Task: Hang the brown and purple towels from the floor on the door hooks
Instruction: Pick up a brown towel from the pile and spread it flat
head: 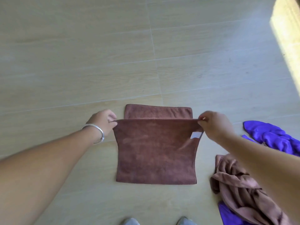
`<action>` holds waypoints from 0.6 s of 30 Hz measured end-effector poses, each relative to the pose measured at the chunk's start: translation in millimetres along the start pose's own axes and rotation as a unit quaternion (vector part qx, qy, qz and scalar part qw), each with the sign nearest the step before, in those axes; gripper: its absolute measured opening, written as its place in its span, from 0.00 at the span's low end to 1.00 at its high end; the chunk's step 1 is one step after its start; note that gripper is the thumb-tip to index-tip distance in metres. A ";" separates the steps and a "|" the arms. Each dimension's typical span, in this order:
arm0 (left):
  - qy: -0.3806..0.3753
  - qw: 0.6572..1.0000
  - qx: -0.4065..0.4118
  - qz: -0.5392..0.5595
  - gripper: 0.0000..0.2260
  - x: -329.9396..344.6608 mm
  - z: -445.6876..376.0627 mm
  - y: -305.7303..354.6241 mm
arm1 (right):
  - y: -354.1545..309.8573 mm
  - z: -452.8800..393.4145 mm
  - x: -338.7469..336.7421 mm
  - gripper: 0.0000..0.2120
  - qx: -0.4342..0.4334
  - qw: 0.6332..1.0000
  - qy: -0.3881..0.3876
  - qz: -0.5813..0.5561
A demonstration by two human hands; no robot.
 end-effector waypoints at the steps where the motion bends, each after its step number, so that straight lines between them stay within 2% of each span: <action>1: 0.023 1.000 0.000 0.008 0.09 2.5 -18.0 1.3 | 1.3 -18.4 0.2 0.10 0.014 1.000 0.015 -0.018; 3: 0.054 0.998 -0.017 0.015 0.19 9.9 -45.1 -1.7 | 4.7 -46.3 6.8 0.18 0.034 0.998 0.038 -0.043; 6: 0.058 0.996 -0.035 -0.059 0.30 35.8 -46.5 -14.8 | 6.5 -48.0 33.2 0.26 0.031 0.999 0.023 -0.019; 12: -0.035 0.976 0.056 -0.207 0.31 110.3 35.9 -51.9 | 8.1 32.2 115.9 0.27 -0.081 0.983 -0.084 0.142; 15: -0.067 0.952 0.084 -0.287 0.32 142.9 68.9 -70.6 | 14.9 63.7 146.9 0.32 -0.132 0.966 -0.115 0.191; 18: -0.084 0.938 0.106 -0.320 0.33 168.9 88.7 -85.9 | 21.0 82.5 170.4 0.38 -0.172 0.950 -0.130 0.223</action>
Point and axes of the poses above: each hand's wrist, its own z-axis away from the middle knuckle, its own x-axis out of the palm, y = z × x, the point moved 8 cm from there along -z, towards the middle knuckle, and after that the axes turned 7 degrees about z, right-handed, at the moved point
